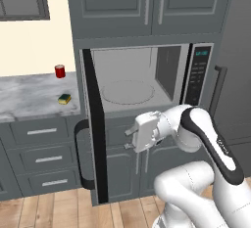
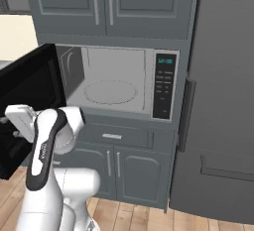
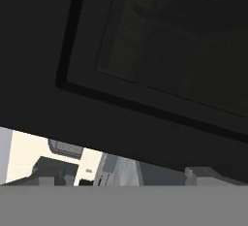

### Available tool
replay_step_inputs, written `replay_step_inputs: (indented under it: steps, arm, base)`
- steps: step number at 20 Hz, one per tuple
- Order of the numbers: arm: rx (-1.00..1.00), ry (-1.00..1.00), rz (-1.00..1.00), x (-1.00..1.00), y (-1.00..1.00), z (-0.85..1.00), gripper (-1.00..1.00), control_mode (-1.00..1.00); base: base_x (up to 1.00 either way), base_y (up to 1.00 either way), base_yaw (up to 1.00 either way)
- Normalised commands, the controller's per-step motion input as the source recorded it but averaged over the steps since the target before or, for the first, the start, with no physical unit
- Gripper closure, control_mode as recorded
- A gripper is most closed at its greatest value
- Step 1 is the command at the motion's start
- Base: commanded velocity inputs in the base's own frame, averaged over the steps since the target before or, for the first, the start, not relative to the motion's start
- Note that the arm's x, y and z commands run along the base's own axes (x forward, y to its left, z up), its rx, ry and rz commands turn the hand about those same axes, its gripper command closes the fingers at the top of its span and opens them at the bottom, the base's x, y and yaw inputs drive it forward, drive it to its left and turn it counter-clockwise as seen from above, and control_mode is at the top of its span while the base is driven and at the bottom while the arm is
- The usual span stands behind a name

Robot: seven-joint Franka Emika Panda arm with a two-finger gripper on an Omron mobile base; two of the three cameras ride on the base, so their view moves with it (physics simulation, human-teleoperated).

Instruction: Place the sponge inside the microwave to prepare for sanitizing.

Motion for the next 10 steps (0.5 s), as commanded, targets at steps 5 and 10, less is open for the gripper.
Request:
replay_step_inputs:
  steps: [5,10]
  arm:
    - [-0.12,-0.18,-0.04,0.04,-0.44,0.12,-1.0,-1.0]
    - [-0.19,-0.22,-0.08,0.04,-0.4,0.11,-1.0,-1.0]
  base:
    - [0.0,0.0,0.0]
    - [0.0,0.0,0.0]
